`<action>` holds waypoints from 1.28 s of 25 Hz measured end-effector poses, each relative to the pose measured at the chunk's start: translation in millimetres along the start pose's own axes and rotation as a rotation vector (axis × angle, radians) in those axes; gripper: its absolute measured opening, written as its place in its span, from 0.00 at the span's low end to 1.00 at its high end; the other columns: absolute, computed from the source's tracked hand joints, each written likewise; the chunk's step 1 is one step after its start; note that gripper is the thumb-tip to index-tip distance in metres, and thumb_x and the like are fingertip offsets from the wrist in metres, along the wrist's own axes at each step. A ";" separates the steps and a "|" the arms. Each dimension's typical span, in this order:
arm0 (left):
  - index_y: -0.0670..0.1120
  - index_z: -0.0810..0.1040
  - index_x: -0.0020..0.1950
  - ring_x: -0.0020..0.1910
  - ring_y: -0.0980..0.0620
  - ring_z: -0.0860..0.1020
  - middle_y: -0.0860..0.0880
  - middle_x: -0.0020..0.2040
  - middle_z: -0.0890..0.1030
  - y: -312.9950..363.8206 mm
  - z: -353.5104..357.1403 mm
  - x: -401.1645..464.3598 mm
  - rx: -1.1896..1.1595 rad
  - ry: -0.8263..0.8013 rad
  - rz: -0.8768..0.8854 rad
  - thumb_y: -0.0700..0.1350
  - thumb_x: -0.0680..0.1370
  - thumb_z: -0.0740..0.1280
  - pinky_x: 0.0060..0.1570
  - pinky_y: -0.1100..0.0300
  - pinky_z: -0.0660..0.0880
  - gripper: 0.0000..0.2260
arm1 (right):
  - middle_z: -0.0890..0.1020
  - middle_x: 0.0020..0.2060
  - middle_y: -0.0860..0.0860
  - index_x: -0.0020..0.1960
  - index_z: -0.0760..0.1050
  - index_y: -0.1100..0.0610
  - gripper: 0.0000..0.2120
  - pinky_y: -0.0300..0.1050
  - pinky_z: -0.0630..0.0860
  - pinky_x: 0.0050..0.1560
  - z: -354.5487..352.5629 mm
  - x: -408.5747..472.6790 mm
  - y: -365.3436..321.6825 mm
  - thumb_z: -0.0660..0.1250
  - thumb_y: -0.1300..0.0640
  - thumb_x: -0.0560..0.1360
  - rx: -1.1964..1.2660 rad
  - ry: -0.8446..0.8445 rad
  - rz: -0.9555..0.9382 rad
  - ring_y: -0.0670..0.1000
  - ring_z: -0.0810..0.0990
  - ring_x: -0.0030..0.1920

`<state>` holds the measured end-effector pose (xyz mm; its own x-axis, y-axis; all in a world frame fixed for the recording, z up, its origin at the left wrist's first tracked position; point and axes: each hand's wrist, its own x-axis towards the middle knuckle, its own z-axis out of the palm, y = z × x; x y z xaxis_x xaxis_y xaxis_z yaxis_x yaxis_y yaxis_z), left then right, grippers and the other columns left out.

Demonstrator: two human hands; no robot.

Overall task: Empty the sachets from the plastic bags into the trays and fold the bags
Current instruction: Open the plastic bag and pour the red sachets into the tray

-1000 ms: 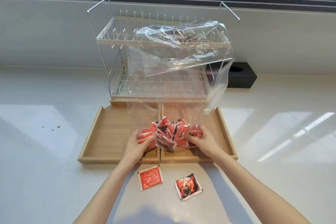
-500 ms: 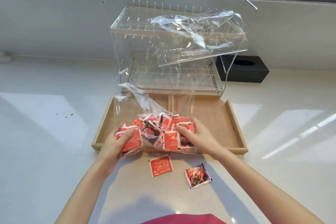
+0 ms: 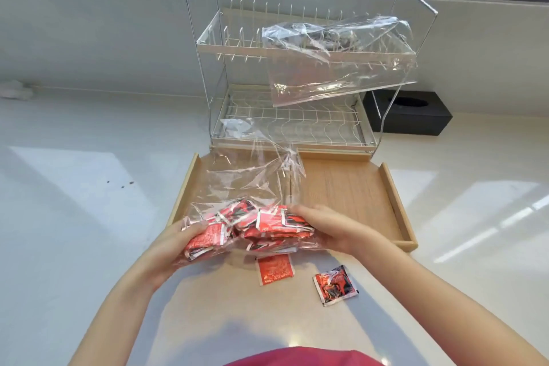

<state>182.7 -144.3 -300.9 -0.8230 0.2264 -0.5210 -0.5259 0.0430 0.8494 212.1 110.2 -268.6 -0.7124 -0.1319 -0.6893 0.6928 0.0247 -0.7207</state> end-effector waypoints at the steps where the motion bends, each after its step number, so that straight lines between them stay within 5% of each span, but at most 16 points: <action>1: 0.41 0.76 0.48 0.27 0.57 0.80 0.50 0.30 0.84 0.8 0.0 0.3 0.014 0.018 0.023 0.39 0.77 0.60 0.27 0.67 0.77 0.06 | 0.82 0.38 0.55 0.50 0.73 0.63 0.12 0.42 0.78 0.40 -0.3 -0.9 -2.2 0.62 0.53 0.77 0.019 -0.011 -0.016 0.50 0.80 0.36; 5: 0.47 0.77 0.52 0.36 0.52 0.81 0.49 0.40 0.84 13.7 2.9 -0.3 0.013 0.089 0.117 0.46 0.76 0.62 0.35 0.62 0.76 0.08 | 0.83 0.27 0.50 0.43 0.75 0.62 0.10 0.33 0.75 0.26 -9.1 -5.5 -19.3 0.62 0.55 0.76 0.115 0.009 -0.125 0.44 0.81 0.27; 7: 0.45 0.78 0.53 0.37 0.50 0.79 0.45 0.43 0.82 23.2 7.0 -0.6 0.041 0.120 0.144 0.50 0.76 0.63 0.34 0.62 0.74 0.12 | 0.83 0.28 0.50 0.42 0.75 0.61 0.11 0.34 0.76 0.27 -10.1 -7.7 -24.8 0.63 0.53 0.76 0.041 0.065 -0.161 0.45 0.80 0.27; 11: 0.47 0.78 0.46 0.24 0.57 0.78 0.51 0.29 0.82 43.9 13.0 -3.9 0.031 0.122 0.178 0.51 0.76 0.62 0.21 0.70 0.69 0.10 | 0.80 0.35 0.53 0.43 0.76 0.59 0.12 0.38 0.75 0.31 -11.5 -6.9 -34.5 0.63 0.51 0.76 -0.028 0.173 -0.254 0.48 0.78 0.31; 15: 0.47 0.76 0.48 0.28 0.57 0.81 0.51 0.30 0.84 49.0 11.6 -11.3 -0.008 -0.010 0.150 0.44 0.76 0.61 0.26 0.69 0.75 0.05 | 0.80 0.36 0.52 0.46 0.75 0.58 0.06 0.36 0.75 0.26 -11.1 -11.6 -36.4 0.62 0.57 0.77 0.007 0.097 -0.240 0.46 0.79 0.29; 19: 0.48 0.76 0.52 0.26 0.59 0.79 0.54 0.29 0.83 54.2 15.1 -13.6 0.005 0.063 0.203 0.48 0.77 0.61 0.22 0.71 0.71 0.08 | 0.79 0.34 0.51 0.45 0.74 0.59 0.05 0.35 0.72 0.22 -10.0 -17.5 -45.4 0.60 0.60 0.77 0.054 0.070 -0.262 0.46 0.76 0.27; 21: 0.49 0.78 0.49 0.27 0.60 0.79 0.55 0.30 0.83 65.8 11.2 -14.6 -0.056 0.073 0.213 0.49 0.77 0.61 0.23 0.71 0.71 0.09 | 0.81 0.28 0.49 0.42 0.75 0.59 0.08 0.33 0.71 0.22 -10.7 -21.0 -57.5 0.60 0.60 0.77 0.100 0.077 -0.302 0.43 0.78 0.24; 24: 0.46 0.78 0.46 0.30 0.62 0.80 0.56 0.30 0.83 75.9 9.1 -16.6 -0.087 0.020 0.192 0.45 0.77 0.61 0.27 0.71 0.75 0.07 | 0.79 0.33 0.52 0.42 0.75 0.60 0.07 0.33 0.73 0.23 -11.5 -23.2 -65.8 0.61 0.59 0.76 0.123 0.088 -0.283 0.44 0.78 0.25; 32: 0.45 0.74 0.44 0.21 0.57 0.70 0.49 0.32 0.73 98.8 17.6 -10.2 0.066 0.267 0.364 0.47 0.75 0.65 0.18 0.71 0.66 0.06 | 0.78 0.37 0.53 0.53 0.74 0.64 0.13 0.34 0.75 0.25 -12.0 -31.3 -86.8 0.60 0.54 0.78 0.055 0.076 -0.352 0.47 0.78 0.30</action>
<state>142.8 -125.3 -210.1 -0.9828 -0.0206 -0.1836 -0.1846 0.0713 0.9802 172.9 124.1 -185.3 -0.9131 -0.0491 -0.4049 0.4074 -0.0624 -0.9111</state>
